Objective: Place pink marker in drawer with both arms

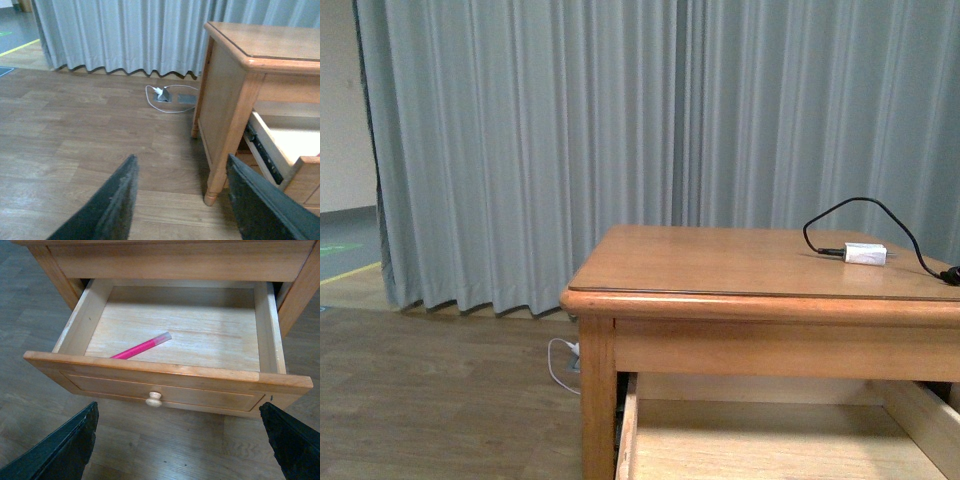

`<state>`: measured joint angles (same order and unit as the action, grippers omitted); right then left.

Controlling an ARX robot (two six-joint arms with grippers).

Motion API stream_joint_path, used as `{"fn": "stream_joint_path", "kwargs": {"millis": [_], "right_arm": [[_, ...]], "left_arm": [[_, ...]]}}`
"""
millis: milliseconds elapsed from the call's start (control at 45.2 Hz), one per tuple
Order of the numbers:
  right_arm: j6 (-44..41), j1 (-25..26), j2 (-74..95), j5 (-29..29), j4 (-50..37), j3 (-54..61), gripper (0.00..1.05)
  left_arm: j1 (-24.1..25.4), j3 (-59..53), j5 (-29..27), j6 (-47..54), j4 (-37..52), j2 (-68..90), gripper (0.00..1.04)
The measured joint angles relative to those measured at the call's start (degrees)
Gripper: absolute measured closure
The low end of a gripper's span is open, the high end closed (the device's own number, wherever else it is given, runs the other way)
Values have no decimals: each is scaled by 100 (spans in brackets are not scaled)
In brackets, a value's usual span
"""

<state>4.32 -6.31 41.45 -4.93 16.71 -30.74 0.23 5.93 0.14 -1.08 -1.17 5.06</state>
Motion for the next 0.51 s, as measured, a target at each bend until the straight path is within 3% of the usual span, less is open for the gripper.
{"fn": "stream_joint_path", "kwargs": {"millis": [288,509], "right_arm": [[0,13,0,11,0,0,8],[0,13,0,9,0,0,8]], "left_arm": [[-4,-221,-7,61,44,-170,100],[-4,-457,-2,76,74,-439,101]]}}
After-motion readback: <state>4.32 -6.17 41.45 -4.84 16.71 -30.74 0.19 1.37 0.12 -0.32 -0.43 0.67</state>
